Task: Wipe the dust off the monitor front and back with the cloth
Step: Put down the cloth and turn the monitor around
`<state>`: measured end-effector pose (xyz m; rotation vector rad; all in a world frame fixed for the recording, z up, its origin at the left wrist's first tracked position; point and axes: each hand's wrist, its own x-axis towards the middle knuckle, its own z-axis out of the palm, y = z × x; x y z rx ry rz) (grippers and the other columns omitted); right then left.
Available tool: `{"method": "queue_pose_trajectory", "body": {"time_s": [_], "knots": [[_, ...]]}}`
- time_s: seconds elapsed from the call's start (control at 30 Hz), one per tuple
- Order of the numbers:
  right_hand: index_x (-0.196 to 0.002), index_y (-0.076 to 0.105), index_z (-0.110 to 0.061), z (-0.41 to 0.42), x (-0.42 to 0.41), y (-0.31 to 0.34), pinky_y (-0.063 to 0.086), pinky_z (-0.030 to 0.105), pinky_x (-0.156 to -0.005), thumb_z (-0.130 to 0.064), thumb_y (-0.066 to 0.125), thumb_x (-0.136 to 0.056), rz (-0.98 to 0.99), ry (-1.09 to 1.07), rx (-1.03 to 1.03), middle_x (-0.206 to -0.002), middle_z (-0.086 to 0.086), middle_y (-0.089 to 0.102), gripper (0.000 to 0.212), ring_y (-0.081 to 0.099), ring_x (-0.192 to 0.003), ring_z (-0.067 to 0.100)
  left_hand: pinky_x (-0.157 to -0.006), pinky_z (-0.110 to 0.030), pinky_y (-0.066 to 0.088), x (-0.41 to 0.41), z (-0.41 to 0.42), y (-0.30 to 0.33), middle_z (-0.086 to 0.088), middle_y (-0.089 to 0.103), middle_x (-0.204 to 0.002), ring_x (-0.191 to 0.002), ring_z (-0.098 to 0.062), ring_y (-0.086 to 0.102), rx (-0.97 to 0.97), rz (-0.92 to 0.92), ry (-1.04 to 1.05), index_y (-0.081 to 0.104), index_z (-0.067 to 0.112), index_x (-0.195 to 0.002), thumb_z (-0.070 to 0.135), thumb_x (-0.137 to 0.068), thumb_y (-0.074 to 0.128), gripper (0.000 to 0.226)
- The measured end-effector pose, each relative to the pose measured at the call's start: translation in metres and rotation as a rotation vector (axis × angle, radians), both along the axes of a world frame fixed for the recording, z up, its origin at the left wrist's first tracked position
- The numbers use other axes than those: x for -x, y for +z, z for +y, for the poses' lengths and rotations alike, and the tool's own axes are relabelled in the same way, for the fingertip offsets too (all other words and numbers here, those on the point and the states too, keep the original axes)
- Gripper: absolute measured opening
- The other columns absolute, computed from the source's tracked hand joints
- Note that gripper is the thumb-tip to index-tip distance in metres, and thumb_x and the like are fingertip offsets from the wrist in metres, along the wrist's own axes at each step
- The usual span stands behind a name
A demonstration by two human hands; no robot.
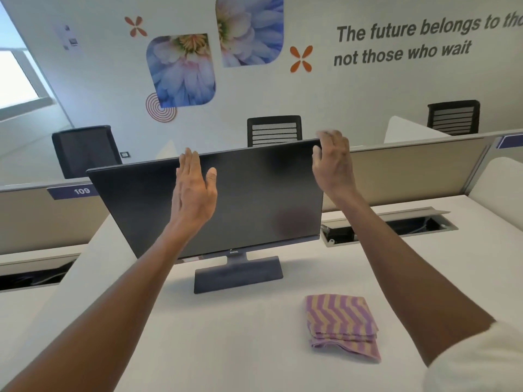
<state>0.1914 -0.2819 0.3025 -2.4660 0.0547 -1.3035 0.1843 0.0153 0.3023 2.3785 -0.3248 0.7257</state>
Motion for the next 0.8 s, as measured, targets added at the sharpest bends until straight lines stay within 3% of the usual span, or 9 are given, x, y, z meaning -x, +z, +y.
{"method": "queue_pose_trajectory", "body": {"time_s": [0.17, 0.4, 0.63, 0.8], "knots": [[-0.13, 0.052, 0.0, -0.016, -0.018, 0.003, 0.038, 0.042, -0.099, -0.011, 0.042, -0.099, 0.197, 0.027, 0.004, -0.131, 0.019, 0.053, 0.035, 0.05, -0.115, 0.039, -0.123, -0.035, 0.004, 0.0, -0.004, 0.0, -0.009, 0.005, -0.165, -0.152, -0.019, 0.0, -0.075, 0.092, 0.007, 0.009, 0.009, -0.157, 0.038, -0.106, 0.031, 0.063], [-0.126, 0.062, -0.003, -0.022, -0.02, 0.013, 0.044, 0.04, -0.09, -0.006, 0.041, -0.099, 0.216, 0.07, -0.122, -0.111, 0.024, 0.065, 0.034, 0.059, -0.104, 0.039, -0.123, -0.037, 0.0, -0.003, -0.008, 0.002, -0.013, -0.003, -0.164, -0.152, -0.023, -0.005, -0.182, 0.152, 0.032, 0.004, 0.004, -0.156, 0.039, -0.106, 0.029, 0.066], [-0.122, 0.066, -0.007, -0.028, -0.011, 0.021, 0.042, 0.032, -0.096, -0.005, 0.044, -0.098, 0.231, 0.109, -0.21, -0.12, 0.013, 0.069, 0.033, 0.061, -0.111, 0.032, -0.123, -0.041, 0.003, -0.007, -0.009, 0.004, -0.017, -0.005, -0.163, -0.151, -0.028, -0.007, -0.238, 0.197, 0.027, 0.003, 0.002, -0.155, 0.039, -0.106, 0.029, 0.067], [-0.114, 0.07, -0.007, -0.029, -0.006, 0.023, 0.043, 0.03, -0.093, -0.006, 0.045, -0.098, 0.207, 0.096, -0.238, -0.114, 0.012, 0.071, 0.029, 0.063, -0.107, 0.031, -0.123, -0.044, 0.004, -0.011, -0.007, 0.007, -0.017, -0.007, -0.163, -0.151, -0.029, -0.009, -0.262, 0.229, 0.003, 0.003, 0.001, -0.155, 0.041, -0.105, 0.03, 0.069]]}}
